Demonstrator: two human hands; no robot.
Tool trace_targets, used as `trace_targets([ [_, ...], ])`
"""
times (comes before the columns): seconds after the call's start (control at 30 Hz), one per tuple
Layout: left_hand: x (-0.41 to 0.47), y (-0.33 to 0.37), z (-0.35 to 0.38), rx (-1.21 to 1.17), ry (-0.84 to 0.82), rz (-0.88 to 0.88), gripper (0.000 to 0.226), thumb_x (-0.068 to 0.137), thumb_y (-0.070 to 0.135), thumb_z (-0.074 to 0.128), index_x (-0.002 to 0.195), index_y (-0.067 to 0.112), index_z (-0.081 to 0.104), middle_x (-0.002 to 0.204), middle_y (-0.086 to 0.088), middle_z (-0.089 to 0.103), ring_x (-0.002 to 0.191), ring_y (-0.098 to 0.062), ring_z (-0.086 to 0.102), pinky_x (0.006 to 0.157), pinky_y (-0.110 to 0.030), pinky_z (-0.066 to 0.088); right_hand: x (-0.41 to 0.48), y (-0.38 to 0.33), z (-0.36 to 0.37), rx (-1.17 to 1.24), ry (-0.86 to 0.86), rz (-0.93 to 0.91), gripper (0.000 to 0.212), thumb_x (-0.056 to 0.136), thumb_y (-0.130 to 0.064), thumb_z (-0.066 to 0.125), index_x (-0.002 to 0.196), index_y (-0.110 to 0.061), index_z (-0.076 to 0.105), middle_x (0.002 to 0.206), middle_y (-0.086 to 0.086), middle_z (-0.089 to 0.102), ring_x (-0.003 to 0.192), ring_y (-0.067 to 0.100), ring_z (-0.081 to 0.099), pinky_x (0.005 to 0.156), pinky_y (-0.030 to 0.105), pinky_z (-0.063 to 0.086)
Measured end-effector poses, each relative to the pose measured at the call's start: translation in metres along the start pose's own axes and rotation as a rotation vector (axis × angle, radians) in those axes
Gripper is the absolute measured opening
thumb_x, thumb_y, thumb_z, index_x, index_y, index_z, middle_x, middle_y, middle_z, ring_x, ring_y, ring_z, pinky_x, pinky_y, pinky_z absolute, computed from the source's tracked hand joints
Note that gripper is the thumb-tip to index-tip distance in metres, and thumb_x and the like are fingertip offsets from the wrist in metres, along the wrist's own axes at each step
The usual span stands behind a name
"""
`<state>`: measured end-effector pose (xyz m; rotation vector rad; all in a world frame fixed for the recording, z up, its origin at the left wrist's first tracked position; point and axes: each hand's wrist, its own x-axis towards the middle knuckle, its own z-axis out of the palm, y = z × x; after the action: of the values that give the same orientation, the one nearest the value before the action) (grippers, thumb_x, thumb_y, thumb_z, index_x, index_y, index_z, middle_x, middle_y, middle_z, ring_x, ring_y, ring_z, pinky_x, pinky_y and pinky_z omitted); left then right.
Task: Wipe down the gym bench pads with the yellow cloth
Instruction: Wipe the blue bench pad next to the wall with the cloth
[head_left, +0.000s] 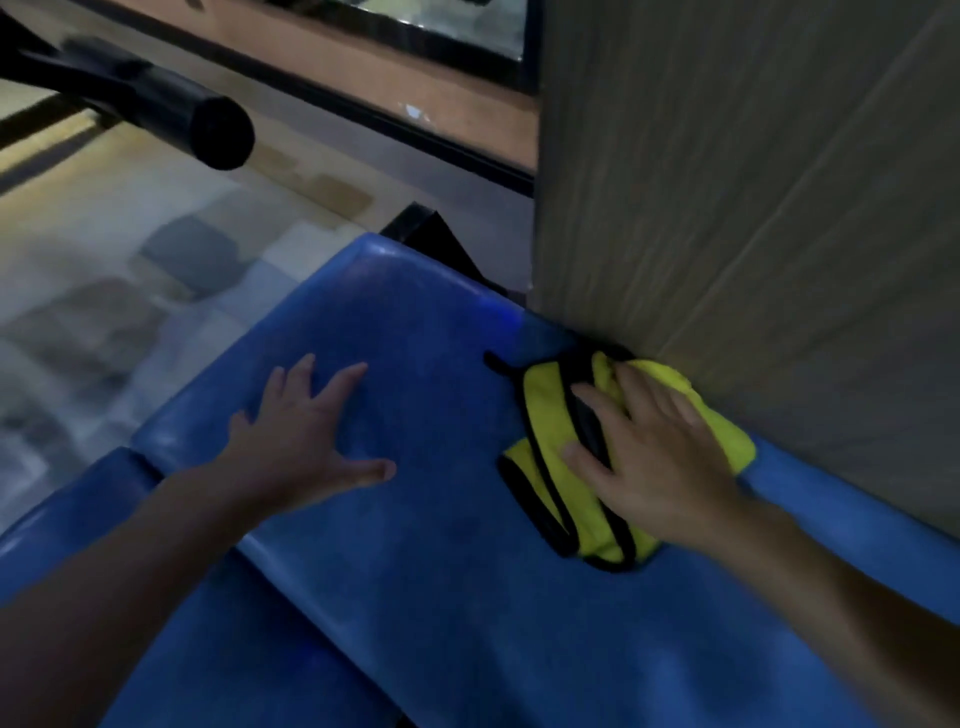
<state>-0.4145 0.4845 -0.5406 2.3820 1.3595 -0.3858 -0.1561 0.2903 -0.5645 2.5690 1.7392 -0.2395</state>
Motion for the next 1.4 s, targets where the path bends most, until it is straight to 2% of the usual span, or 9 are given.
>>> trace_targets([
  [0.13, 0.012, -0.035, -0.014, 0.015, 0.081, 0.05, 0.117, 0.049, 0.093, 0.051, 0.152, 0.049, 0.018, 0.151, 0.006, 0.029, 0.14, -0.024, 0.027, 0.106, -0.059, 0.037, 0.011, -0.017, 0.0, -0.035, -0.064, 0.078, 0.082, 0.089, -0.071, 0.013, 0.149, -0.021, 0.041, 0.154, 0.022, 0.035, 0.144, 0.035, 0.031, 0.12, 0.043, 0.018],
  [0.3, 0.035, -0.061, -0.026, 0.028, -0.039, 0.012, 0.126, 0.046, 0.094, 0.057, 0.152, 0.053, 0.002, 0.162, 0.004, -0.001, 0.15, -0.023, 0.002, 0.113, -0.057, 0.029, 0.091, -0.083, -0.001, 0.022, -0.005, 0.104, 0.088, 0.083, -0.071, 0.012, 0.15, -0.02, 0.036, 0.154, 0.023, 0.033, 0.144, 0.036, 0.028, 0.118, 0.044, 0.015],
  [0.43, 0.037, -0.083, -0.032, -0.018, -0.021, 0.061, 0.126, 0.041, 0.094, 0.045, 0.153, 0.051, 0.006, 0.159, 0.011, 0.005, 0.146, -0.019, 0.011, 0.11, -0.054, 0.033, 0.092, -0.093, -0.006, 0.021, 0.01, 0.118, 0.084, 0.084, -0.071, 0.017, 0.148, -0.022, 0.04, 0.156, 0.02, 0.032, 0.144, 0.035, 0.027, 0.118, 0.047, 0.019],
  [0.63, 0.038, -0.092, -0.018, 0.013, 0.029, 0.053, 0.114, 0.067, 0.087, 0.056, 0.153, 0.048, -0.009, 0.159, 0.014, -0.014, 0.148, -0.02, 0.004, 0.109, -0.053, 0.03, 0.135, -0.121, -0.003, 0.052, 0.021, 0.143, 0.076, 0.087, -0.069, 0.026, 0.142, -0.019, 0.037, 0.149, 0.027, 0.035, 0.14, 0.043, 0.029, 0.116, 0.053, 0.024],
  [0.73, 0.041, -0.095, -0.021, 0.0, 0.03, 0.051, 0.116, 0.062, 0.09, 0.056, 0.15, 0.05, -0.007, 0.157, 0.017, -0.013, 0.146, -0.018, 0.006, 0.107, -0.051, 0.031, 0.171, -0.132, -0.009, 0.059, -0.034, 0.155, 0.071, 0.092, -0.066, 0.033, 0.147, -0.023, 0.027, 0.152, 0.023, 0.028, 0.141, 0.04, 0.026, 0.116, 0.051, 0.019],
  [0.87, 0.041, -0.096, -0.021, -0.093, 0.031, 0.022, 0.122, 0.042, 0.094, 0.045, 0.15, 0.053, 0.006, 0.158, 0.018, -0.004, 0.145, -0.017, 0.011, 0.106, -0.052, 0.03, 0.198, -0.126, -0.018, 0.099, -0.077, 0.077, 0.069, 0.091, -0.068, 0.036, 0.144, -0.025, 0.026, 0.14, 0.02, 0.039, 0.126, 0.039, 0.042, 0.104, 0.052, 0.033],
  [0.97, 0.038, -0.093, -0.02, -0.137, 0.033, -0.058, 0.121, 0.051, 0.09, 0.06, 0.15, 0.055, -0.001, 0.161, 0.008, -0.008, 0.149, -0.016, 0.006, 0.116, -0.05, 0.02, 0.2, -0.125, -0.018, 0.081, -0.087, 0.061, 0.073, 0.087, -0.073, 0.036, 0.143, -0.026, 0.028, 0.136, 0.018, 0.042, 0.12, 0.038, 0.047, 0.098, 0.052, 0.038],
  [1.27, 0.04, -0.098, -0.008, -0.189, 0.101, -0.053, 0.122, 0.037, 0.092, 0.044, 0.149, 0.059, 0.008, 0.164, 0.007, 0.007, 0.15, -0.015, 0.009, 0.116, -0.048, 0.015, 0.292, -0.156, -0.027, 0.212, -0.169, -0.073, 0.057, 0.085, -0.071, 0.033, 0.126, -0.03, 0.032, 0.107, 0.007, 0.05, 0.101, 0.036, 0.055, 0.091, 0.053, 0.045],
  [1.4, 0.04, -0.097, -0.009, -0.15, 0.076, -0.069, 0.121, 0.048, 0.091, 0.056, 0.149, 0.058, -0.002, 0.165, 0.008, -0.002, 0.151, -0.014, 0.003, 0.119, -0.047, 0.013, 0.31, -0.169, -0.024, 0.118, -0.143, -0.184, 0.058, 0.09, -0.061, 0.035, 0.14, -0.031, 0.039, 0.128, 0.01, 0.051, 0.119, 0.035, 0.048, 0.098, 0.051, 0.038],
])
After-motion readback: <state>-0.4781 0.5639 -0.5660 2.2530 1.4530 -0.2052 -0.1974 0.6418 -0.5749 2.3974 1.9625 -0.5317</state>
